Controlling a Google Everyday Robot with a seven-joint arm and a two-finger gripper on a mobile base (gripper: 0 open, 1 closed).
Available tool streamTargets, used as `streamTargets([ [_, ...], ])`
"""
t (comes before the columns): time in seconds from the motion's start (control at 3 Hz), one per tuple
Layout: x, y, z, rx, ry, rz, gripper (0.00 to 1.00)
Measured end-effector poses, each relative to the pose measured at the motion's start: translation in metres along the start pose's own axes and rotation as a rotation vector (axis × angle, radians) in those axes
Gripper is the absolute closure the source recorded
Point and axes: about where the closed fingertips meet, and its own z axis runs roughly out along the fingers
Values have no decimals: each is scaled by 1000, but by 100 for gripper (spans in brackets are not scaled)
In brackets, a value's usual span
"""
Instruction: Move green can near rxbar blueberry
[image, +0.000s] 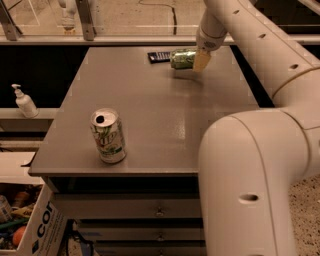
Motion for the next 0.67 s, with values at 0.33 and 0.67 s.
streamTargets([
  [0.33,-8,-18,16,21,36,26,100],
  [0.67,-10,-25,32,32,63,56,100],
])
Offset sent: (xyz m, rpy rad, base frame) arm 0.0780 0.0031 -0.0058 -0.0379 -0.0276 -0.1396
